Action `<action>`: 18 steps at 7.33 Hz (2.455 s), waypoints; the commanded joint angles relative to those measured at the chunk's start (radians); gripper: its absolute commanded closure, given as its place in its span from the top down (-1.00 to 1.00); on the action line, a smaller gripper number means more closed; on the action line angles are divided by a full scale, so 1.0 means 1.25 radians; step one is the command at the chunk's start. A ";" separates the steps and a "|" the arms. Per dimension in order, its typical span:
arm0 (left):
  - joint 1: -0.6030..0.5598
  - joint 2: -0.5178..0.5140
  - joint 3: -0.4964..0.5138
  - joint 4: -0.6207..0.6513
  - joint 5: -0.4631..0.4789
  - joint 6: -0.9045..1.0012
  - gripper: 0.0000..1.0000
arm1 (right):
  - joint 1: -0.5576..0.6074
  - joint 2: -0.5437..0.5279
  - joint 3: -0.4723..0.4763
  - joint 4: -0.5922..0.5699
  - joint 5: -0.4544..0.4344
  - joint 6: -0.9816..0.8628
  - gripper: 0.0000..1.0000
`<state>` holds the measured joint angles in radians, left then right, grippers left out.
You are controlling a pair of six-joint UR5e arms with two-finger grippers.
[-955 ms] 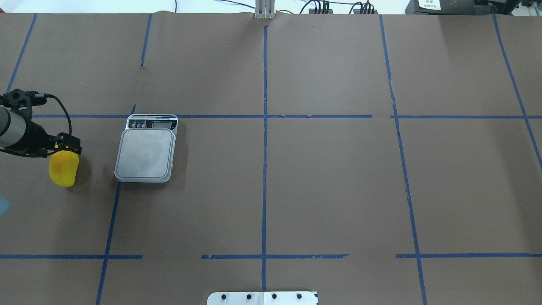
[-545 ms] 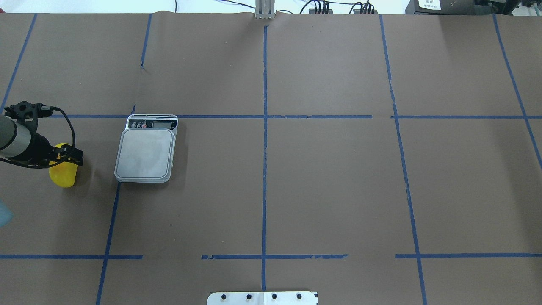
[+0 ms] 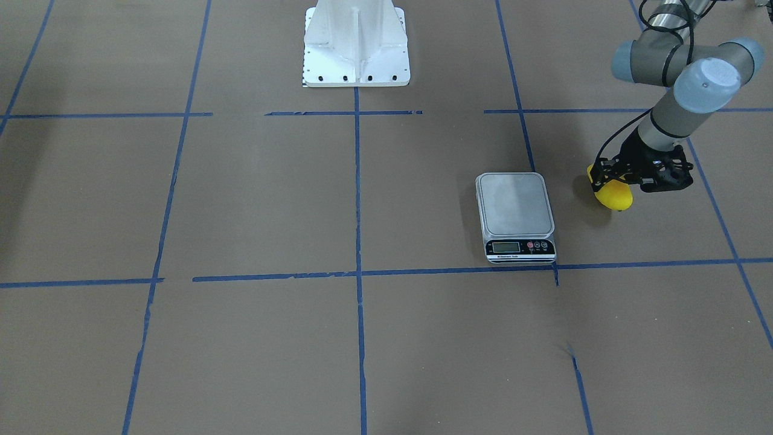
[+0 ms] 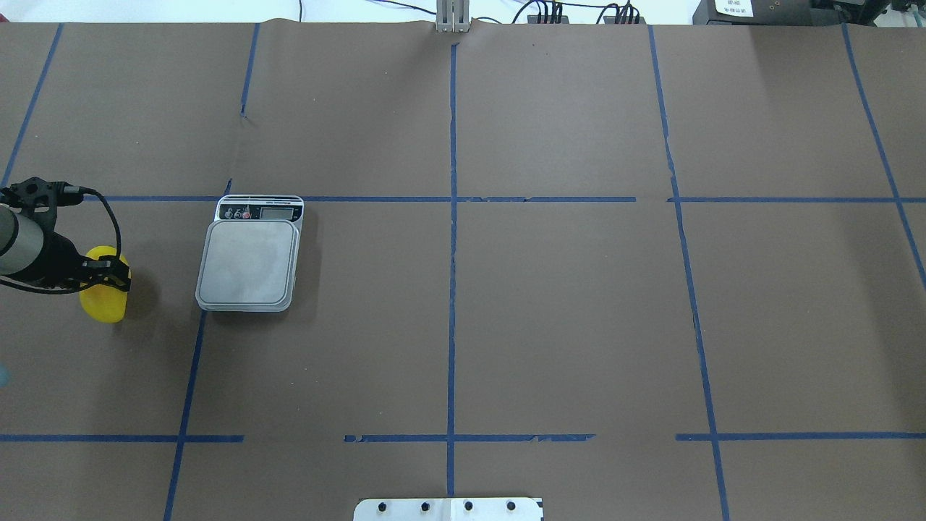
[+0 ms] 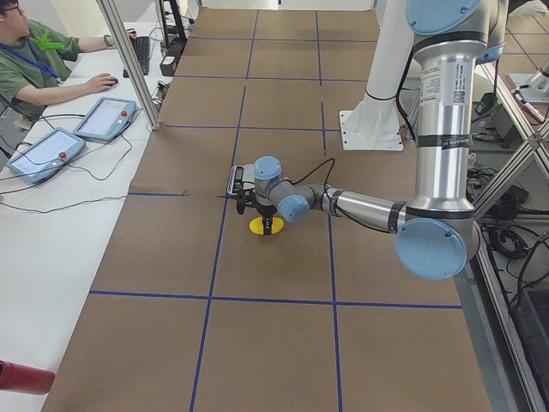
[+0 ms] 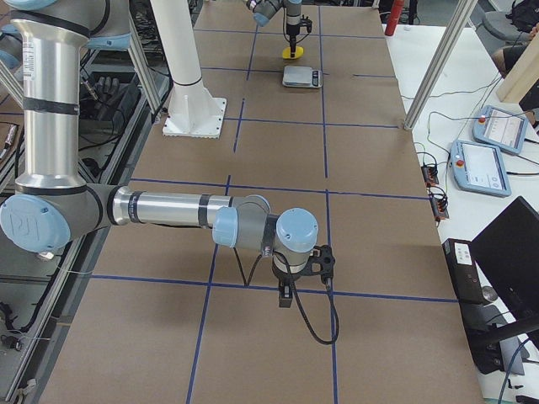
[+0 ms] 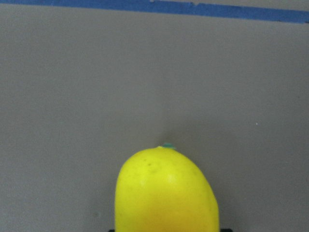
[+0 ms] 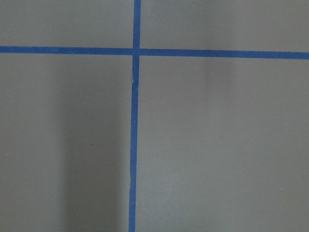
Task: Weigh mango
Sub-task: 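Close the left gripper on the yellow mango and lift it, then carry the mango with the left gripper over the silver scale, then lower the mango onto the scale and open the left gripper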
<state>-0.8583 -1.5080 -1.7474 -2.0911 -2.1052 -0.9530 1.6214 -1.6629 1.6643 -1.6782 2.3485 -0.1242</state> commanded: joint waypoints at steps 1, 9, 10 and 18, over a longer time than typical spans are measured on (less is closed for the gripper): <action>-0.020 0.078 -0.127 0.022 -0.047 0.054 -1.00 | 0.000 0.000 0.000 0.000 0.000 0.000 1.00; -0.033 -0.298 -0.013 0.289 -0.079 0.005 -1.00 | 0.000 0.000 0.000 0.000 0.000 0.000 1.00; 0.002 -0.305 0.006 0.283 -0.057 0.004 -1.00 | 0.000 0.000 0.000 0.001 0.000 0.001 1.00; 0.016 -0.306 -0.009 0.286 -0.052 0.003 1.00 | 0.000 0.000 0.000 0.000 0.000 0.000 1.00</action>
<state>-0.8219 -1.8939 -1.7261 -1.7406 -2.1720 -0.9529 1.6214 -1.6629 1.6644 -1.6782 2.3485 -0.1242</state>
